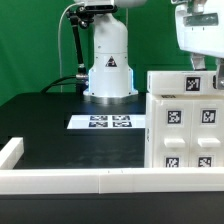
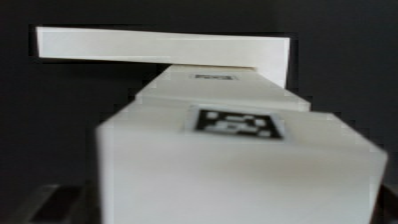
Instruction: Assemble cabinet
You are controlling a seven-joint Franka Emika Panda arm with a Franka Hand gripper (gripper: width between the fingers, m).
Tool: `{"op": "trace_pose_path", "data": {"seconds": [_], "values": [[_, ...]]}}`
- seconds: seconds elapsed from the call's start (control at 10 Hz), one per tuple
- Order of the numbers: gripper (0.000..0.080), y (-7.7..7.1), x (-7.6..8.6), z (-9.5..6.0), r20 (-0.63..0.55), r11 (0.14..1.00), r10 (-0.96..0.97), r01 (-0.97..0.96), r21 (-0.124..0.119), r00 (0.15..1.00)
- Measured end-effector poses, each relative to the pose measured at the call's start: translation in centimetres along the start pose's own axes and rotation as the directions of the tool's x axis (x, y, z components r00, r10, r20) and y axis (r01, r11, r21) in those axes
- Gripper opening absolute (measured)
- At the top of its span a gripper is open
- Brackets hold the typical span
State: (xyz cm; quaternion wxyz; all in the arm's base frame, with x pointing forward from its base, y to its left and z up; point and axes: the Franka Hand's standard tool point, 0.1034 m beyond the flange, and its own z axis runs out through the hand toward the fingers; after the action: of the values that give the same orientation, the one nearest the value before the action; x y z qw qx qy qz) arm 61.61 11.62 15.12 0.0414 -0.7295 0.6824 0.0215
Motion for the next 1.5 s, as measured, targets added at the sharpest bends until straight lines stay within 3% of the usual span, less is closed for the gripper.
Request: {"op": "trace_pose_path", "data": {"seconds": [0.5,0.8,0.9,1.2,1.3,1.5], "values": [[0.0797,0.5,-0.2,-2.4,0.040,0.998,-0.053,0.052,0.027,0.998],[0.0796,0.6,-0.4,-1.9,0.036,0.995,-0.103,0.102,0.022,0.994],[0.0796,0.5,-0.4,-1.9,0.020,0.970,-0.241,0.241,0.019,0.970],[0.0796,0.1,-0.7,-2.4,-0.016,0.805,-0.593,0.594,0.011,0.805],[0.0796,-0.1,-0.3,-2.5,-0.018,0.715,-0.699,0.699,0.011,0.715],[0.0796,-0.2,0.0,-2.6,-0.018,0.614,-0.789,0.789,0.007,0.615]]}}
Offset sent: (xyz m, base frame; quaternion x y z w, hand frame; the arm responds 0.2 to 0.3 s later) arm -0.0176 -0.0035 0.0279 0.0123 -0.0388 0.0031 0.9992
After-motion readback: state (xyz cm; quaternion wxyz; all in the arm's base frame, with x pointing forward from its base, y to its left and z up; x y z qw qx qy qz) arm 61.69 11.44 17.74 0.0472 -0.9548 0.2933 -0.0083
